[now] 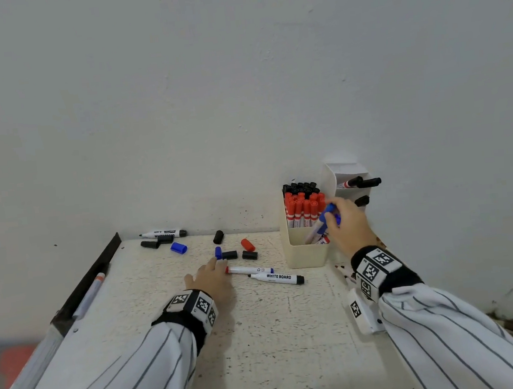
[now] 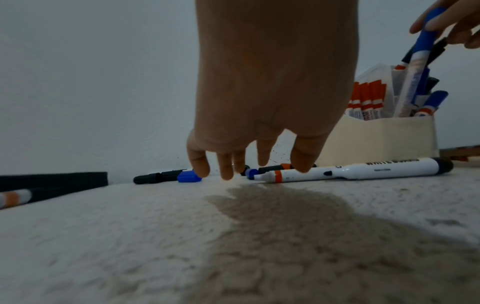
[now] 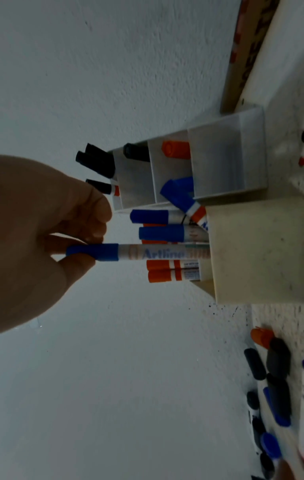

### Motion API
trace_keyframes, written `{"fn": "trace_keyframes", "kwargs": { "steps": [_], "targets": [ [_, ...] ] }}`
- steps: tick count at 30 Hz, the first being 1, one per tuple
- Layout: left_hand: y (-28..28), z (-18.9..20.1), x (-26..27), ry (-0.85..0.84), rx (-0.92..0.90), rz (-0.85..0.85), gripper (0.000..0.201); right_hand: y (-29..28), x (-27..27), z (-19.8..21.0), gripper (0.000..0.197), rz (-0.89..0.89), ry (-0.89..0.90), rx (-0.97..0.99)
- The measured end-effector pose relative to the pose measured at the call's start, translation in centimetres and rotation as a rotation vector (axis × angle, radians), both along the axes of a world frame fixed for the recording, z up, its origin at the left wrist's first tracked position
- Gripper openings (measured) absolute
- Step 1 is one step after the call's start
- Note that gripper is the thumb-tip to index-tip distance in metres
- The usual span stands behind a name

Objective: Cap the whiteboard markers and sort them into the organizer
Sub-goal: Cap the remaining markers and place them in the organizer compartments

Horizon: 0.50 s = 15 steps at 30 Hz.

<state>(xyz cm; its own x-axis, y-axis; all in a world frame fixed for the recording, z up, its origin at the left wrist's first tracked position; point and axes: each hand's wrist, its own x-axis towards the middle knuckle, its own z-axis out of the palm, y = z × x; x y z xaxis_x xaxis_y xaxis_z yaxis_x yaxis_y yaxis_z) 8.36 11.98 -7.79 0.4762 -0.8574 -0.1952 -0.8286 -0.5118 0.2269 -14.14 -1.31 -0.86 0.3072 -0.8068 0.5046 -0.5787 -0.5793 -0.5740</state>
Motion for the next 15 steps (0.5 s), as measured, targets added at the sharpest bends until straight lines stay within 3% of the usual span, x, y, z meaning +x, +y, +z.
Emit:
{"fn": "trace_keyframes", "kwargs": {
  "steps": [5,10,15],
  "targets": [
    [-0.8,-0.6,0.6,-0.135,0.111,-0.171,0.054,0.0,-0.8,-0.8,0.019,0.002,0.092,-0.010],
    [-0.7,-0.1,0.2,-0.259,0.019,-0.089,0.045,-0.1,-0.3,-1.3,0.018,-0.021,0.150,0.004],
    [-0.4,-0.5,1.1,-0.241,0.094,0.004,0.032,0.0,0.2,-1.5,0.019,-0.084,0.174,0.034]
  ]
}}
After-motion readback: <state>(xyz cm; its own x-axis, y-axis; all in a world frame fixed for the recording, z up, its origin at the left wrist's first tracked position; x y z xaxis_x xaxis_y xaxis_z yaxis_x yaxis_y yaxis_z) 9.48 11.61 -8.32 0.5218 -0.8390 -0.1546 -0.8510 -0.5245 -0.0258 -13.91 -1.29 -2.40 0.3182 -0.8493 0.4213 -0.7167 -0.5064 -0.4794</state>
